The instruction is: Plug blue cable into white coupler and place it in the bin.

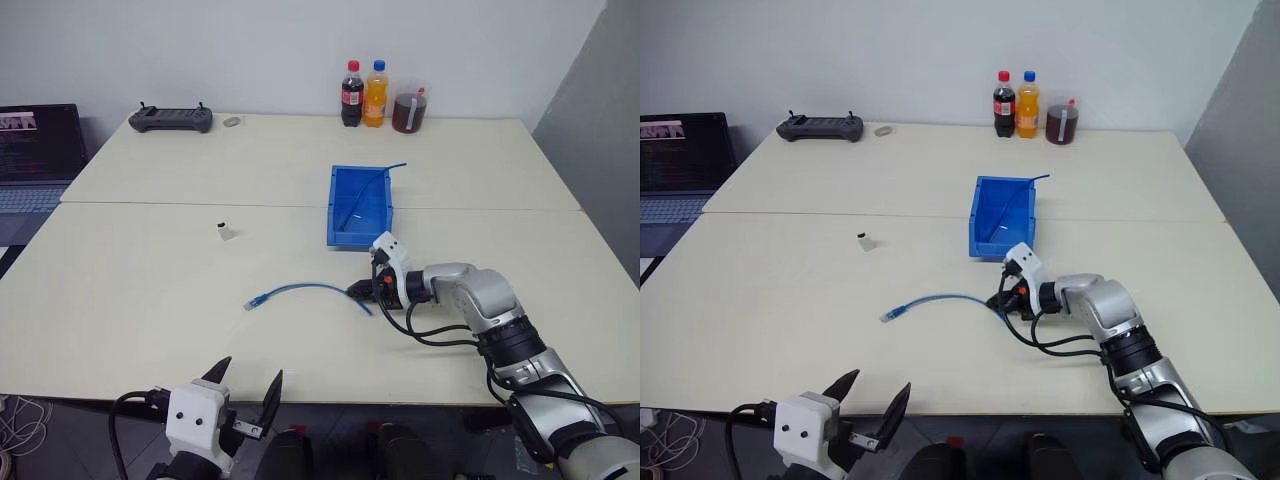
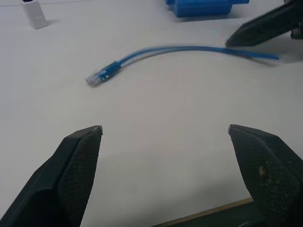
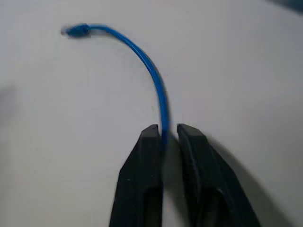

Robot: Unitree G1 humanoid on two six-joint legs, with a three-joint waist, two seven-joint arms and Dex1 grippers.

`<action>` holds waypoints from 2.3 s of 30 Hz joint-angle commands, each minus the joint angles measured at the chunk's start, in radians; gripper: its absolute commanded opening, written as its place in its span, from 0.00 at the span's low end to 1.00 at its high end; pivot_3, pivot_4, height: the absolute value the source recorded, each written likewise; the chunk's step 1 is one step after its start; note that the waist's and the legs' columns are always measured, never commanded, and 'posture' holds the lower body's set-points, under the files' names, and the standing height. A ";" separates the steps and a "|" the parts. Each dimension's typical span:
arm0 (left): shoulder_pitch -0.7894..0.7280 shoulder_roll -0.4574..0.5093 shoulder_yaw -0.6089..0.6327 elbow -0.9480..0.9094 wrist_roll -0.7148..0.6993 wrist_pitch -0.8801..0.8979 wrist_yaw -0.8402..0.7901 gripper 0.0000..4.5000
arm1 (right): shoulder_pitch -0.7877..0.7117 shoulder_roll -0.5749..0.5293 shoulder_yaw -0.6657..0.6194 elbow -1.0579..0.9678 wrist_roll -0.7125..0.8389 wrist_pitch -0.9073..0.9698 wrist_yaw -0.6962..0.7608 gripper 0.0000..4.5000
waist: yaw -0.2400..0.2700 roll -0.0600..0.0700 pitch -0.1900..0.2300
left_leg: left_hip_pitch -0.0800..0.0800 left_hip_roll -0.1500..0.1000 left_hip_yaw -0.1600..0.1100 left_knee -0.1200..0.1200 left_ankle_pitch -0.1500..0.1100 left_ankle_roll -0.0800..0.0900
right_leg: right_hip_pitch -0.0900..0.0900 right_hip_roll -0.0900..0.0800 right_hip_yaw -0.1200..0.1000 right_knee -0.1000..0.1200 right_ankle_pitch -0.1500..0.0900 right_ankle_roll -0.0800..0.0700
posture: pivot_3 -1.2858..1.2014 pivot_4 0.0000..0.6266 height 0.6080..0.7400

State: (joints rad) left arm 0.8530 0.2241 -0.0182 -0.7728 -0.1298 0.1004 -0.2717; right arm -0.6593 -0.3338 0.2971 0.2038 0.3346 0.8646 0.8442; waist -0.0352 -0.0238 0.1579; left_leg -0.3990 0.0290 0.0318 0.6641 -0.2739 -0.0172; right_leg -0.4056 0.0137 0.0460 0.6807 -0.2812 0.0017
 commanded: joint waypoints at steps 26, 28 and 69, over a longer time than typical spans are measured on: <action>-0.752 0.496 0.262 0.448 -0.309 0.346 -0.480 1.00 | 0.247 -0.241 -0.309 -0.668 0.363 0.154 0.064 1.00 | 0.005 -0.001 0.000 | 0.000 0.001 -0.005 0.000 0.000 0.000 | 0.001 0.002 -0.005 0.002 0.000 0.000 | 0.52 0.24 1.00; -0.825 0.531 0.215 0.559 -0.296 0.319 -0.570 1.00 | 0.258 -0.257 -0.304 -0.685 0.383 0.156 0.072 1.00 | 0.005 -0.001 0.000 | 0.000 0.000 -0.004 0.000 0.000 0.000 | 0.001 0.001 -0.004 0.001 0.000 0.000 | 0.52 0.24 1.00; -1.043 0.216 0.278 0.427 -0.835 0.866 -0.325 0.05 | 0.343 -0.209 -0.472 -0.692 0.644 0.259 -0.193 1.00 | 0.006 -0.003 0.000 | -0.002 0.000 -0.006 0.002 0.000 0.000 | 0.001 -0.001 -0.005 0.002 0.001 0.002 | 0.52 0.24 1.00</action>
State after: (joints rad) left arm -0.1874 0.4673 0.2285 -0.2866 -0.8676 0.8957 -0.6851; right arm -0.3233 -0.5536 -0.1350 -0.4588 0.9002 1.0878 0.6775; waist -0.0287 -0.0268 0.1579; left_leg -0.4011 0.0290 0.0263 0.6655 -0.2737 -0.0176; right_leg -0.4044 0.0129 0.0416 0.6823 -0.2799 0.0034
